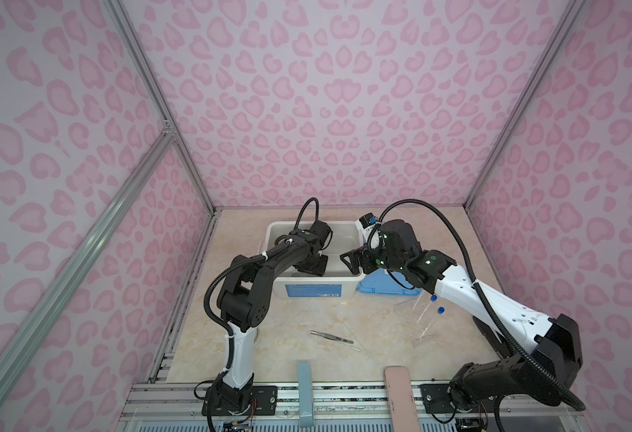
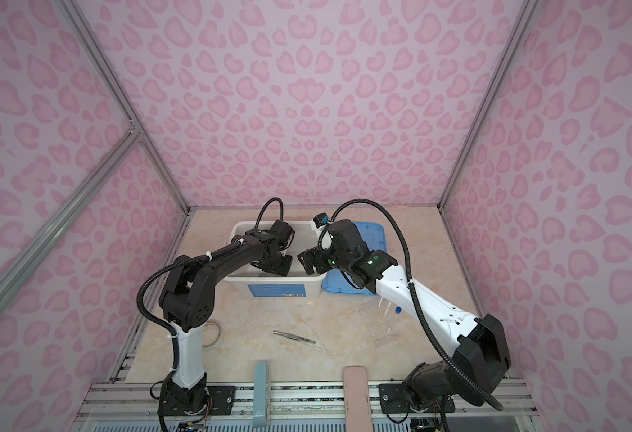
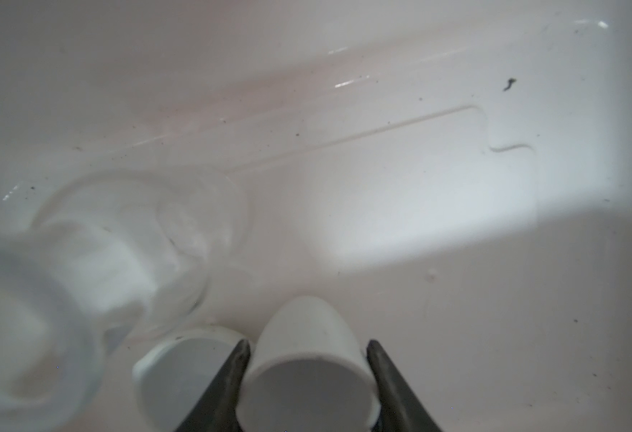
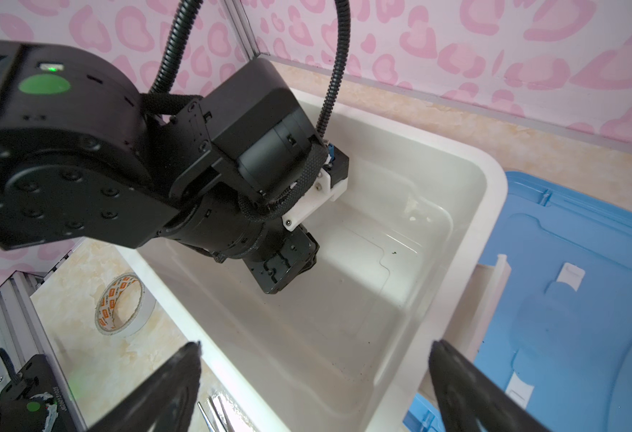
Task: Organize the chemistry lab equipment
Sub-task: 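Lower the white cup into the box beside the crucible and open the left gripper, then withdraw the left gripper from the box while the right arm draws back toward the robot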
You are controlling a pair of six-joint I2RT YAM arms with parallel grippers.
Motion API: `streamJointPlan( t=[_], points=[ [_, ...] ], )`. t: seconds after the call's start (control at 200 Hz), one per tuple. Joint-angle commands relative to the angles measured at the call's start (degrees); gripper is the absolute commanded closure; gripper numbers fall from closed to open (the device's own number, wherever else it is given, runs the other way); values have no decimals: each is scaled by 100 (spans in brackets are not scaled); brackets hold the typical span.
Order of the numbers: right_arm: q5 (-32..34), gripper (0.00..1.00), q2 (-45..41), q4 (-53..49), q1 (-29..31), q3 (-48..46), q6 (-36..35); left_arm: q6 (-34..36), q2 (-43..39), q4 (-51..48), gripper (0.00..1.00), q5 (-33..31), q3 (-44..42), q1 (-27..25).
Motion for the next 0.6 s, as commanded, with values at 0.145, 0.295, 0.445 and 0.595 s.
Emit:
streamJointPlan(
  t=[0.145,0.295,0.445,0.595],
  points=[
    [62,4,29,48,1,6,-41,-48,61,151,77,122,-134,14],
    [80,4,46,41,0,9,-52,-32,140,134,75,147,-125,12],
    [98,4,31,31,-5,-18,-58,-39,193,135,73,209,-107,6],
    [125,4,34,13,1,-14,-64,-7,228,132,69,216,-90,12]
  ],
)
